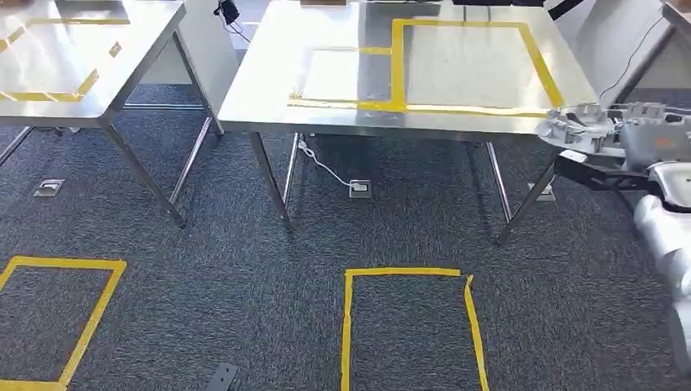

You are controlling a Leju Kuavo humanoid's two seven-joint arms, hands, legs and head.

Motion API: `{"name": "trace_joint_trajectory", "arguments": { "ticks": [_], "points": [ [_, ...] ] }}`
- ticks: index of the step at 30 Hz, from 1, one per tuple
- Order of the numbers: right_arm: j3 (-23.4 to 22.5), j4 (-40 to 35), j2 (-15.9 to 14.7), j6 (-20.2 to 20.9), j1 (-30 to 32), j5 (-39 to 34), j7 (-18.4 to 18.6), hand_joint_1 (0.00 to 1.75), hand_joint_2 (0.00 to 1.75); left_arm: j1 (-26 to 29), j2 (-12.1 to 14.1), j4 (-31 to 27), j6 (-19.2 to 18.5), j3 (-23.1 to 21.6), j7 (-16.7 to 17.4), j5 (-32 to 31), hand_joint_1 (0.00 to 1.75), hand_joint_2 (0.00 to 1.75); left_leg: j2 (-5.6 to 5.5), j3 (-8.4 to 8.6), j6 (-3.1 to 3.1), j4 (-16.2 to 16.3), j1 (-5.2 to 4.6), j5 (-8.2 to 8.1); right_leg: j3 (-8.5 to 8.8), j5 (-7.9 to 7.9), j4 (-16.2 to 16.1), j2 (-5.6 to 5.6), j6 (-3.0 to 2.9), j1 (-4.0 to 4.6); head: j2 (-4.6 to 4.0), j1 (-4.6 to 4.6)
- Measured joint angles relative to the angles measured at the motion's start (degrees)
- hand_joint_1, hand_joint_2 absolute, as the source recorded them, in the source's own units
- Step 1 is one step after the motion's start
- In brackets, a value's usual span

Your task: Take the parts from the cabinet and place them on the table.

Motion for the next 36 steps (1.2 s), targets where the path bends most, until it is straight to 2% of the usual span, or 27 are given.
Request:
{"name": "trace_joint_trajectory", "arguments": {
  "ticks": [5,9,10,11,12,13,15,16,17,18,19,20,21,22,23,24,26,27,28,29,31,32,33,34,35,36],
  "points": [
    [1.4,0.5,3.3,1.4,1.2,1.8,0.2,1.75,1.75,0.1,0.2,0.0,0.0,0.0,0.0,0.4,0.0,0.0,-0.02,-0.02,-0.03,0.0,0.02,0.02,-0.01,0.0,0.0,-0.01,0.0,0.01,0.0,0.0],
    [1.9,0.6,4.5,1.8,1.2,2.1,0.4,1.75,1.75,0.2,0.2,0.0,0.2,0.0,-0.2,0.4,0.0,0.0,-0.05,-0.1,0.0,0.1,-0.01,-0.04,0.02,0.01,-0.1,-0.03,0.03,-0.04,0.0,0.0],
    [2.0,0.6,4.6,1.8,1.1,2.3,0.5,1.75,1.75,0.2,0.4,-0.1,0.2,0.0,-0.3,0.4,0.0,0.0,0.03,0.05,0.83,-0.1,-0.31,-0.28,0.26,0.21,-0.8,-0.04,0.56,-0.33,0.0,-0.04],
    [2.1,0.5,4.6,1.8,1.0,2.4,0.7,1.75,1.75,0.1,0.3,0.0,0.2,0.0,-0.5,0.4,0.0,0.0,0.2,0.93,1.45,-1.6,-0.01,0.12,0.9,0.41,-1.8,0.15,0.87,0.08,0.0,-0.13],
    [2.1,0.5,4.5,1.8,1.0,2.6,0.8,1.75,1.75,0.3,0.2,0.0,0.2,-0.1,-0.5,0.3,0.0,0.0,0.32,2.27,1.27,-3.4,0.53,1.11,1.05,0.56,-1.2,-0.46,0.67,-0.03,0.0,-0.02],
    [2.3,0.6,4.5,1.9,0.6,2.7,0.8,1.75,1.75,0.3,0.3,0.0,0.3,-0.2,-0.5,0.1,0.0,0.0,0.48,2.9,1.64,-4.3,0.71,1.35,0.19,-0.52,0.3,-0.72,0.77,-0.01,0.0,0.24],
    [2.4,0.7,4.3,1.8,0.3,2.9,0.8,1.75,1.75,0.3,0.2,0.0,0.3,-0.4,-0.5,-0.1,0.0,0.0,0.82,3.08,1.53,-4.5,1.01,1.41,-4.21,-4.48,8.2,-0.71,1.21,-0.11,0.0,0.33],
    [2.5,0.7,4.1,1.8,0.5,3.0,1.0,1.75,1.75,0.3,0.2,0.0,0.3,-0.4,-0.5,-0.1,0.0,0.0,0.87,3.08,1.31,-4.3,1.22,1.2,-6.52,-5.77,12.2,-0.72,1.62,-0.35,0.0,0.35],
    [2.5,0.7,3.9,1.9,0.5,3.1,1.2,1.75,1.75,0.5,0.1,0.0,0.3,-0.4,-0.5,-0.2,0.0,0.0,0.87,3.06,0.98,-4.0,1.48,0.93,-7.82,-5.58,14.0,-0.75,2.08,-0.69,0.0,0.35],
    [2.6,0.7,3.6,2.0,0.5,3.3,1.4,1.75,1.75,0.6,0.1,0.1,0.3,-0.4,-0.4,-0.2,0.0,0.0,0.85,3.06,0.52,-3.5,1.92,0.5,-7.56,-4.02,12.9,-0.8,2.62,-1.04,0.0,0.35],
    [2.6,0.8,3.3,2.1,0.5,3.4,1.6,1.75,1.75,0.6,0.1,0.1,0.3,-0.4,-0.4,-0.2,0.0,0.0,0.81,3.0,-0.02,-2.8,2.45,-0.07,-6.16,-1.75,9.7,-0.89,3.21,-1.43,0.0,0.37],
    [2.6,0.8,3.0,2.2,0.5,3.5,1.7,1.75,1.75,0.6,0.1,0.1,0.3,-0.5,-0.4,-0.3,0.0,0.0,0.76,2.9,-0.7,-1.8,3.0,-0.84,-3.88,0.76,5.1,-0.97,3.97,-2.03,0.0,0.44],
    [2.6,0.8,2.6,2.4,0.4,3.9,1.8,1.75,1.75,0.6,0.1,0.1,0.3,-0.5,-0.4,-0.3,0.0,0.0,0.7,2.49,-1.62,-0.3,3.38,-1.9,-1.59,2.55,0.4,-0.96,5.08,-2.98,0.0,0.61],
    [2.8,1.1,2.5,2.6,0.0,4.0,1.9,1.75,1.75,0.6,0.7,0.0,0.5,-0.6,-0.4,-0.3,0.0,0.0,0.48,1.53,-2.62,0.7,2.83,-2.83,-2.11,1.14,1.6,-0.21,5.42,-2.3,0.0,1.13],
    [2.8,1.1,2.1,2.8,0.0,4.1,2.2,1.75,1.75,0.7,0.4,0.0,0.5,-0.7,-0.4,-0.3,0.0,0.0,0.61,1.36,-2.77,1.5,2.85,-3.6,-2.21,0.67,1.7,-0.02,2.85,-2.44,0.0,1.03],
    [2.8,1.1,2.0,2.5,0.1,4.4,2.2,1.75,1.75,0.7,0.4,0.0,0.7,-0.7,-0.4,-0.3,0.0,0.0,0.55,1.72,-2.89,1.2,2.87,-3.7,-2.26,0.35,1.9,-0.36,2.17,-2.39,0.0,0.5],
    [2.9,1.1,1.7,2.1,-0.5,4.3,2.4,1.75,1.75,0.9,0.5,0.1,0.8,-0.8,-0.4,-0.3,0.0,0.0,0.49,2.2,-3.06,0.7,2.97,-3.73,-2.37,-0.04,2.3,-0.5,1.06,-2.42,0.0,0.2],
    [2.9,1.1,1.6,1.9,-0.8,4.3,2.4,1.75,1.75,0.9,0.5,0.0,0.8,-0.8,-0.4,-0.3,0.0,0.0,1.32,2.41,-3.19,1.2,3.06,-3.93,-1.99,-0.17,2.3,-0.46,0.62,-2.19,0.0,0.02],
    [2.9,1.0,1.4,1.6,-1.0,4.4,2.5,1.75,1.75,0.9,0.5,0.0,0.8,-0.8,-0.4,-0.3,0.0,0.0,3.31,1.38,-2.97,3.5,2.85,-4.85,-1.6,-0.38,2.3,-0.6,0.28,-2.06,0.0,-0.41],
    [2.9,1.0,1.1,1.3,-1.2,4.5,2.5,1.75,1.75,0.7,0.5,0.0,0.8,-0.8,-0.5,-0.3,0.0,0.0,4.35,-0.77,-2.81,7.5,2.66,-6.55,-1.28,-0.58,2.2,-0.7,0.0,-1.81,0.0,-0.53],
    [2.9,1.0,0.9,-0.3,-1.6,4.5,2.6,1.75,1.75,0.7,0.5,0.0,0.9,-0.9,-0.5,-0.3,0.0,0.0,4.81,-6.27,-2.32,16.6,2.23,-9.62,-0.81,-1.11,2.2,-1.07,-0.44,-1.12,0.0,-0.7],
    [2.9,1.0,0.8,-1.2,-1.6,4.4,2.5,1.75,1.75,0.8,0.5,0.1,0.9,-0.9,-0.5,-0.4,0.0,0.0,4.81,-8.27,-1.88,19.1,1.94,-9.74,-0.52,-1.46,2.2,-1.21,-0.65,-0.75,0.0,-0.76],
    [2.9,1.0,0.8,-1.8,-1.8,4.4,2.5,1.75,1.75,0.8,0.5,0.1,0.9,-0.9,-0.4,-0.3,0.0,0.0,4.8,-9.02,-1.11,19.0,1.4,-8.35,-0.07,-1.82,2.2,-1.29,-0.86,-0.3,0.0,-0.79],
    [2.9,1.0,0.7,-3.5,-2.2,4.2,2.3,1.75,1.75,0.8,0.5,0.1,1.0,-0.9,-0.4,-0.3,0.0,0.0,4.78,-8.5,-0.01,16.4,0.71,-5.67,0.44,-2.26,2.2,-1.44,-1.05,0.19,0.0,-0.79],
    [2.9,0.7,0.7,-6.1,-2.5,3.9,2.0,1.75,1.75,0.8,0.5,0.1,1.2,-0.9,-0.4,-0.3,0.0,0.0,4.73,-7.03,1.46,11.8,-0.12,-2.37,1.03,-2.67,2.1,-1.56,-1.28,0.7,0.0,-0.81],
    [2.9,0.3,0.7,-8.3,-2.8,3.7,1.8,1.75,1.75,0.9,0.5,0.1,1.3,-0.9,-0.4,-0.3,0.0,0.0,4.74,-5.09,3.43,6.4,-1.27,0.92,1.75,-3.06,1.9,-1.7,-1.53,1.11,0.0,-0.83]
  ]
}}
